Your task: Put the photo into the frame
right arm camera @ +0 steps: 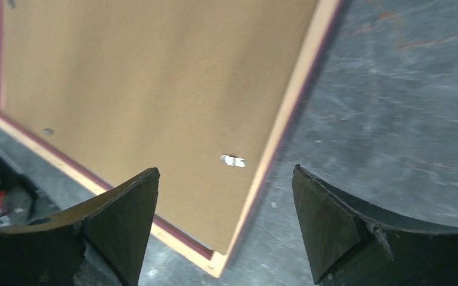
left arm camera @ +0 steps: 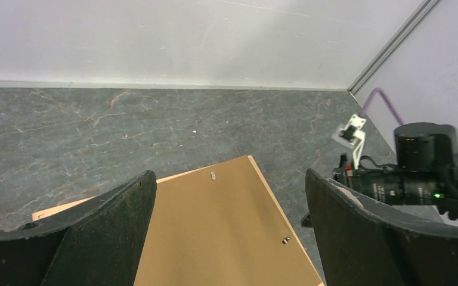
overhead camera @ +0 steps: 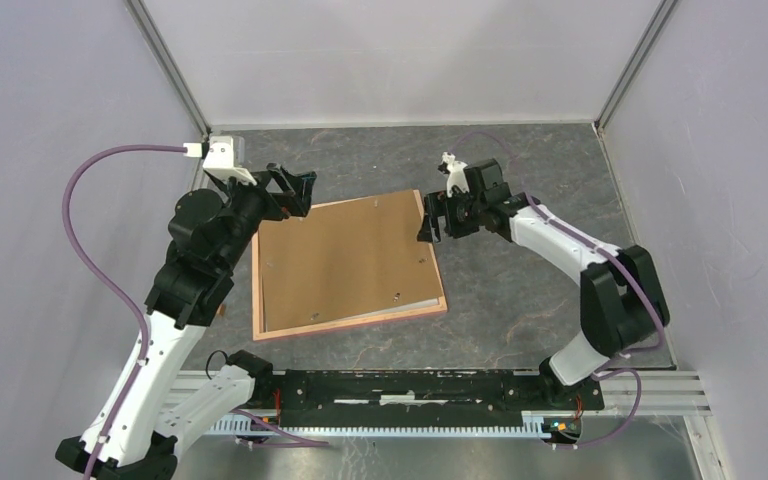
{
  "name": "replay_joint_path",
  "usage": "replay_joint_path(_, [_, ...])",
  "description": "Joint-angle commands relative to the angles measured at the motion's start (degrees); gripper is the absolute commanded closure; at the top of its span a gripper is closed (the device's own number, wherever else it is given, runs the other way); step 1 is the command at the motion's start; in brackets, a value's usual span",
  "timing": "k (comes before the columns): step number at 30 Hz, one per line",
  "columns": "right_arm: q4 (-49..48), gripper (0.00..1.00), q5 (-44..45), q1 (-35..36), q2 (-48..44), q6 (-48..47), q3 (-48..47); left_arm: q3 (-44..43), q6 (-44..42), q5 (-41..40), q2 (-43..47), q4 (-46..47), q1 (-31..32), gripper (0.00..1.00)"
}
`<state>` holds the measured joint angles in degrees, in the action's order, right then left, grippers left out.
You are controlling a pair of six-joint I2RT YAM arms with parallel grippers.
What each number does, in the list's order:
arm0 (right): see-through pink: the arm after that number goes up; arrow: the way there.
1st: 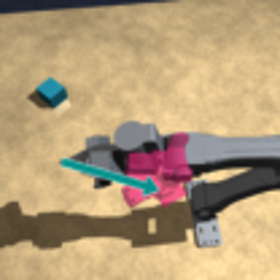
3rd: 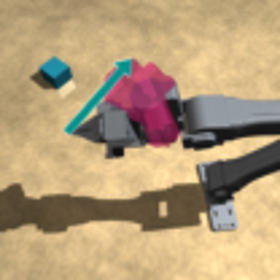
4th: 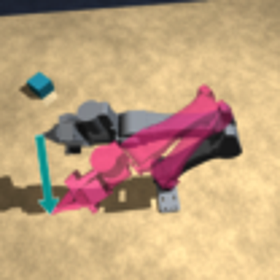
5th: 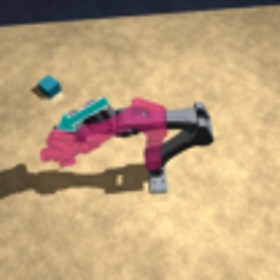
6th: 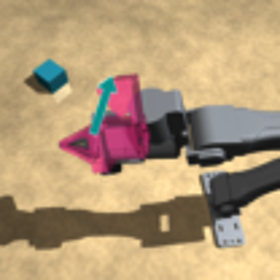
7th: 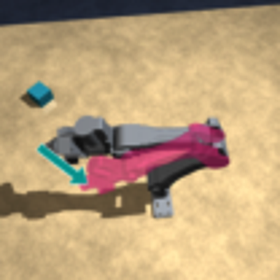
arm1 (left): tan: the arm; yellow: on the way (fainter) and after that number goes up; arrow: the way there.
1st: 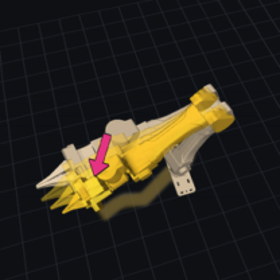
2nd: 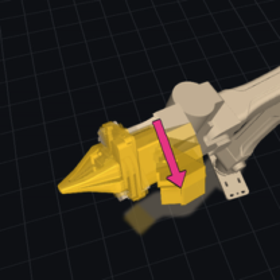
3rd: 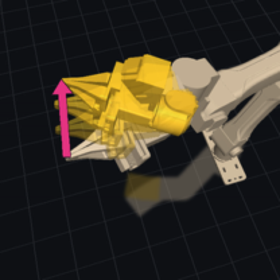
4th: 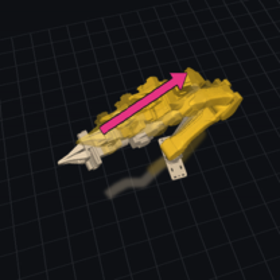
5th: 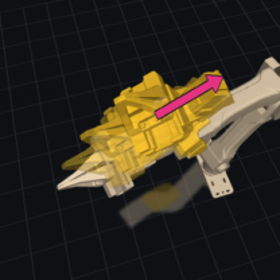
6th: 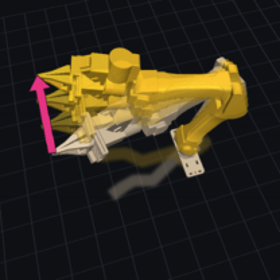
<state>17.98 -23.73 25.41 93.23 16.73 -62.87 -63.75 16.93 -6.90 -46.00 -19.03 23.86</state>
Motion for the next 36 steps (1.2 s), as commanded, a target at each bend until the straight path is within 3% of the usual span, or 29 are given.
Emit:
replay_joint_path(1, [3.58, 0.16, 11.84, 0.88, -3.93, -6.92, 1.86, 0.20, -2.03, 1.00, 0.65, 3.08, 0.05, 0.00])
replay_joint_path(4, [2.19, 0.27, 11.62, 1.73, -3.07, -6.43, 3.13, 0.29, -1.99, 1.11, 0.84, 3.23, 0.05, 0.00])
replay_joint_path(7, [-0.97, 0.50, 11.20, 1.93, -2.53, -4.75, 4.31, 0.46, -1.90, 1.22, 0.84, 3.39, 0.12, 0.00])
replay_joint_path(9, [-1.54, 0.57, 11.52, 2.10, -1.59, -3.97, 4.22, 0.55, -1.90, 1.24, 0.90, 3.47, 0.15, 0.00])
replay_joint_path(12, [-3.06, 0.56, 7.80, 2.59, -0.52, -2.42, 5.33, 0.56, -1.90, 1.36, 0.86, 3.51, 0.24, 0.00])
replay_joint_path(14, [-6.19, 0.48, 3.40, 2.89, -0.20, -0.32, 7.33, 0.55, -1.81, 1.60, 0.75, 3.47, 0.41, 0.00])
replay_joint_path(16, [-9.32, 0.47, 0.91, 3.02, 0.05, 1.71, 9.11, 0.55, -1.65, 1.83, 0.74, 3.57, 0.34, 0.00])
replay_joint_path(21, [-12.26, 0.65, -1.14, 3.07, 1.89, 4.26, 10.23, 0.64, -1.64, 1.77, 0.77, 3.64, 0.42, 0.00])
replay_joint_path(36, [-9.68, 0.61, 1.31, 2.95, 2.92, 2.93, 8.60, 0.64, -1.72, 2.01, 0.67, 3.59, 0.49, 0.00])
